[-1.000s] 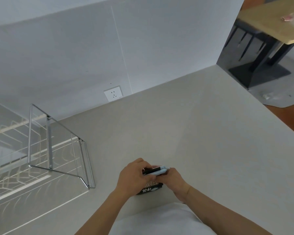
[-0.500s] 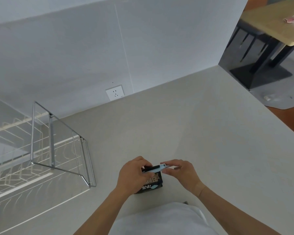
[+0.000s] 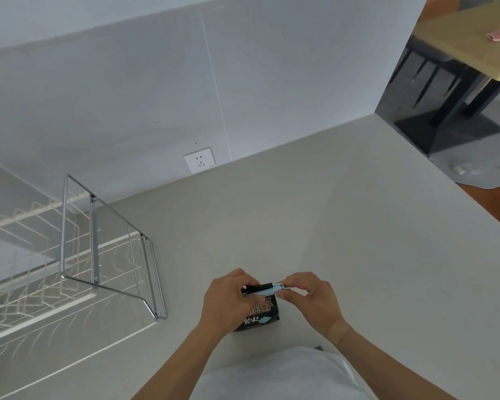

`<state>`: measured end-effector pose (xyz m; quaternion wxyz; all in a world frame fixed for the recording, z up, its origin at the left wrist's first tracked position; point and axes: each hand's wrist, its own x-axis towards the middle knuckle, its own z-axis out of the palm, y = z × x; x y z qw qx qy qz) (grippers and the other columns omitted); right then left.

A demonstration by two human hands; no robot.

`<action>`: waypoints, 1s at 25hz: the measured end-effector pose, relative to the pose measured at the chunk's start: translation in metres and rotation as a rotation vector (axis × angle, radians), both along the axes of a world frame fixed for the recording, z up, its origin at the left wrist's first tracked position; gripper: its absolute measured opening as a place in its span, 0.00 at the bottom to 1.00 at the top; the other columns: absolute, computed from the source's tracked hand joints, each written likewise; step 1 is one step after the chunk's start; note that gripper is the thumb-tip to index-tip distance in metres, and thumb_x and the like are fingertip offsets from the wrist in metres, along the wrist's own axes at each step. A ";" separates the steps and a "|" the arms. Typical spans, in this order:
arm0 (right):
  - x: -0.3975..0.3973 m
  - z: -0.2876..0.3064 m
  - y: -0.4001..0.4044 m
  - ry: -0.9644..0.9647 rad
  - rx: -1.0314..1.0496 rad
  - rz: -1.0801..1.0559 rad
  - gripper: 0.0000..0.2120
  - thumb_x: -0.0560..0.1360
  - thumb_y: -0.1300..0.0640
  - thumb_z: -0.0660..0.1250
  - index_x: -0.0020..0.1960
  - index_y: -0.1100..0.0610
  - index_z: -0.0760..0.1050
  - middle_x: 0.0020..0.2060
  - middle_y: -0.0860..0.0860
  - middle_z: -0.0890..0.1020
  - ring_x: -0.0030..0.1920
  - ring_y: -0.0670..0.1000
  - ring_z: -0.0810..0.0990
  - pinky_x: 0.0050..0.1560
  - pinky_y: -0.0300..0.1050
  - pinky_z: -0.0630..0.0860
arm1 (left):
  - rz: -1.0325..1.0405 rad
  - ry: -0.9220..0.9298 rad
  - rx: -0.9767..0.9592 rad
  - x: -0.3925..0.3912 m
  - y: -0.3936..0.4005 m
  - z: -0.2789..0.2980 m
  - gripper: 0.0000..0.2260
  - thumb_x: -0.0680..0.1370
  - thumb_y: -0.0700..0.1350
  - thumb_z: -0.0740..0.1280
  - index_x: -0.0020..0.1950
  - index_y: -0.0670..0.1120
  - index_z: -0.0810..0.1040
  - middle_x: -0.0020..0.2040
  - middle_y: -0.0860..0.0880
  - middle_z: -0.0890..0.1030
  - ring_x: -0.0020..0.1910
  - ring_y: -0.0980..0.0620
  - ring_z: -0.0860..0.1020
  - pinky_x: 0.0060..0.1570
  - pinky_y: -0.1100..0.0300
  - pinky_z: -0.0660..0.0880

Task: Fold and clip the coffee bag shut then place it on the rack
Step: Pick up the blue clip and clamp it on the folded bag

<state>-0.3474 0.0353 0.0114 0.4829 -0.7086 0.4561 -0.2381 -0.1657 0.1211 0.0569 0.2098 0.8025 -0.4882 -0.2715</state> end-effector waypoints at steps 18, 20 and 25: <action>0.009 0.012 0.001 0.089 -0.010 0.193 0.07 0.68 0.48 0.75 0.45 0.40 0.83 0.42 0.41 0.84 0.49 0.40 0.76 0.49 0.34 0.72 | -0.151 -0.205 -0.250 -0.006 0.012 0.006 0.04 0.74 0.49 0.72 0.48 0.56 0.84 0.42 0.56 0.82 0.41 0.54 0.77 0.47 0.59 0.69; 0.008 0.013 0.002 0.072 0.003 0.197 0.10 0.66 0.48 0.76 0.46 0.38 0.82 0.42 0.36 0.83 0.51 0.40 0.76 0.51 0.34 0.72 | -0.183 -0.223 -0.253 -0.008 0.008 0.007 0.03 0.75 0.48 0.71 0.47 0.54 0.84 0.42 0.56 0.82 0.41 0.54 0.78 0.47 0.58 0.70; 0.011 0.011 0.009 0.000 0.068 0.137 0.10 0.65 0.46 0.76 0.45 0.37 0.82 0.44 0.34 0.83 0.52 0.40 0.75 0.49 0.34 0.70 | -0.245 -0.252 -0.266 -0.011 0.007 0.005 0.04 0.76 0.45 0.69 0.47 0.53 0.82 0.41 0.55 0.82 0.42 0.54 0.77 0.47 0.58 0.71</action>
